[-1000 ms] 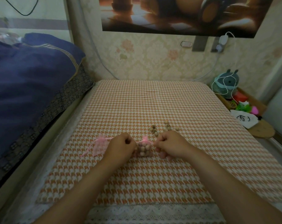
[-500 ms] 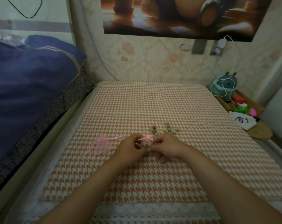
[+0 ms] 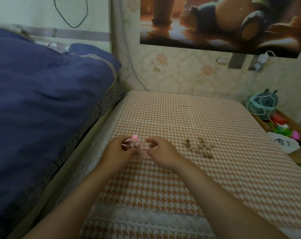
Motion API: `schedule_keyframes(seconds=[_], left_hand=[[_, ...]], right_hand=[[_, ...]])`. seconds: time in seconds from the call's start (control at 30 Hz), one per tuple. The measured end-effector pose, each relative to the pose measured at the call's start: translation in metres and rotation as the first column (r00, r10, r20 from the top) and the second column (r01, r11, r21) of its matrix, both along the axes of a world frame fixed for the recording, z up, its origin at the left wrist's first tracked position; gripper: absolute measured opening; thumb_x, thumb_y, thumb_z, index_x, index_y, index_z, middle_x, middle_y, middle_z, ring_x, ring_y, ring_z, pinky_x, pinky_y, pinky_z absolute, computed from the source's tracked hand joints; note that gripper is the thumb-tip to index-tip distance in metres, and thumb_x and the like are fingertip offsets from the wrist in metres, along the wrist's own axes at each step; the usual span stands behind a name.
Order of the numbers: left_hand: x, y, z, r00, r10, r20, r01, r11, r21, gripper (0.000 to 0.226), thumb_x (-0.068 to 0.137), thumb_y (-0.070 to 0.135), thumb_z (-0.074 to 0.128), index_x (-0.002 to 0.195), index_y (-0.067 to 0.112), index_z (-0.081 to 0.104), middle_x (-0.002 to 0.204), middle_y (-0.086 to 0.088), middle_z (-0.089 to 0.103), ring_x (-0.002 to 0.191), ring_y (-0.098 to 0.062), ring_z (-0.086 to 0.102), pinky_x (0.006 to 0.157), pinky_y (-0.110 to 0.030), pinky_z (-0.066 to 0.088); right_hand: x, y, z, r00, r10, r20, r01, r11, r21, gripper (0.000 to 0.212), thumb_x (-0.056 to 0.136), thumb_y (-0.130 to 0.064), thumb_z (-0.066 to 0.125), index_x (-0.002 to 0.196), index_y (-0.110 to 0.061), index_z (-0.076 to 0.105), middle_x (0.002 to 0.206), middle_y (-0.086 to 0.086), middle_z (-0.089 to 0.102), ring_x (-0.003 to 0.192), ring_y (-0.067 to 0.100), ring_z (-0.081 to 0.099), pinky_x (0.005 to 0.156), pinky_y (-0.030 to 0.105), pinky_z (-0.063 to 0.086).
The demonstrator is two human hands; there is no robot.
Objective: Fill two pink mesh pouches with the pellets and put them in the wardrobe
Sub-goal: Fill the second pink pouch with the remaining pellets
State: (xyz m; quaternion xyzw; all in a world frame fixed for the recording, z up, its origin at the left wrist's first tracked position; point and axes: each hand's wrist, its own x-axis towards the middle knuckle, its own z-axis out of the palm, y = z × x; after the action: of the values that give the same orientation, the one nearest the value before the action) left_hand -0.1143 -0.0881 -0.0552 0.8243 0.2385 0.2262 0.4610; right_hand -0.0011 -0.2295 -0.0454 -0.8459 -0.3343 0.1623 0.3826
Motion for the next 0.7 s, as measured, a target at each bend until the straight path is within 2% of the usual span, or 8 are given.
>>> schedule_keyframes(seconds=[0.03, 0.1, 0.17, 0.33, 0.43, 0.5, 0.6, 0.7], left_hand=[[-0.005, 0.009, -0.002, 0.999, 0.032, -0.003, -0.031, 0.999, 0.018, 0.032, 0.078, 0.016, 0.075, 0.103, 0.036, 0.067, 0.095, 0.015, 0.069, 0.084, -0.005, 0.066, 0.070, -0.027, 0.056], [-0.014, 0.025, -0.006, 0.995, 0.099, -0.022, -0.098, 0.995, 0.023, 0.025, 0.080, 0.017, 0.073, 0.097, 0.033, 0.067, 0.092, 0.013, 0.069, 0.085, -0.010, 0.067, 0.074, -0.032, 0.056], [-0.018, 0.036, -0.013, 0.983, 0.164, -0.082, -0.163, 0.986, 0.025, 0.018, 0.084, 0.023, 0.070, 0.101, 0.028, 0.067, 0.094, 0.008, 0.069, 0.087, -0.014, 0.066, 0.076, -0.032, 0.054], [-0.011, 0.046, -0.030, 0.960, 0.192, -0.203, -0.180, 0.981, 0.074, 0.027, 0.087, 0.032, 0.064, 0.111, 0.021, 0.065, 0.103, -0.002, 0.072, 0.091, -0.021, 0.065, 0.082, -0.036, 0.055], [-0.005, 0.045, -0.029, 0.939, 0.184, -0.292, -0.134, 0.974, 0.184, 0.031, 0.088, 0.043, 0.053, 0.109, 0.023, 0.064, 0.106, -0.003, 0.071, 0.092, -0.024, 0.065, 0.081, -0.035, 0.055], [-0.002, 0.042, -0.023, 0.916, 0.217, -0.336, -0.128, 0.955, 0.269, 0.044, 0.086, 0.047, 0.045, 0.121, 0.024, 0.059, 0.121, -0.007, 0.066, 0.108, -0.029, 0.060, 0.092, -0.041, 0.052], [0.000, 0.027, -0.008, 0.926, 0.259, -0.273, -0.131, 0.901, 0.413, 0.051, 0.090, 0.043, 0.051, 0.137, 0.023, 0.050, 0.140, -0.006, 0.051, 0.131, -0.029, 0.041, 0.109, -0.042, 0.035], [0.004, 0.004, 0.006, 0.963, 0.192, -0.189, -0.104, 0.912, 0.396, 0.055, 0.088, 0.048, 0.058, 0.138, 0.029, 0.049, 0.141, 0.002, 0.051, 0.133, -0.024, 0.040, 0.112, -0.043, 0.029]], right_hand=[[-0.002, 0.005, -0.002, 0.993, 0.031, 0.112, -0.026, 0.998, -0.049, 0.046, 0.094, -0.022, 0.060, 0.139, -0.021, 0.056, 0.130, 0.000, 0.059, 0.113, 0.017, 0.060, 0.090, 0.027, 0.048], [-0.007, 0.014, -0.007, 0.965, 0.099, 0.241, -0.069, 0.989, -0.130, 0.044, 0.093, -0.022, 0.059, 0.137, -0.026, 0.057, 0.138, 0.001, 0.052, 0.122, 0.020, 0.056, 0.100, 0.031, 0.046], [-0.011, 0.022, -0.013, 0.944, 0.157, 0.289, -0.102, 0.975, -0.198, 0.042, 0.091, -0.025, 0.060, 0.133, -0.031, 0.060, 0.135, 0.002, 0.051, 0.122, 0.023, 0.054, 0.102, 0.036, 0.046], [-0.015, 0.029, -0.023, 0.913, 0.236, 0.332, -0.126, 0.939, -0.320, 0.037, 0.090, -0.032, 0.059, 0.127, -0.034, 0.067, 0.130, 0.004, 0.054, 0.122, 0.026, 0.050, 0.104, 0.040, 0.045], [-0.012, 0.028, -0.026, 0.920, 0.215, 0.329, -0.119, 0.950, -0.290, 0.033, 0.090, -0.028, 0.060, 0.120, -0.026, 0.073, 0.124, 0.006, 0.061, 0.117, 0.026, 0.057, 0.103, 0.035, 0.046], [-0.010, 0.026, -0.026, 0.933, 0.189, 0.306, -0.113, 0.962, -0.250, 0.031, 0.090, -0.025, 0.060, 0.117, -0.021, 0.074, 0.123, 0.004, 0.063, 0.116, 0.024, 0.058, 0.103, 0.032, 0.045], [-0.008, 0.016, -0.019, 0.952, 0.139, 0.274, -0.095, 0.981, -0.167, 0.030, 0.091, -0.024, 0.056, 0.116, -0.020, 0.074, 0.126, 0.002, 0.060, 0.117, 0.020, 0.057, 0.103, 0.033, 0.045], [-0.004, 0.001, -0.012, 0.949, 0.118, 0.292, -0.093, 0.991, -0.098, 0.034, 0.094, -0.018, 0.055, 0.125, -0.016, 0.069, 0.129, 0.001, 0.057, 0.114, 0.016, 0.057, 0.101, 0.032, 0.047]])
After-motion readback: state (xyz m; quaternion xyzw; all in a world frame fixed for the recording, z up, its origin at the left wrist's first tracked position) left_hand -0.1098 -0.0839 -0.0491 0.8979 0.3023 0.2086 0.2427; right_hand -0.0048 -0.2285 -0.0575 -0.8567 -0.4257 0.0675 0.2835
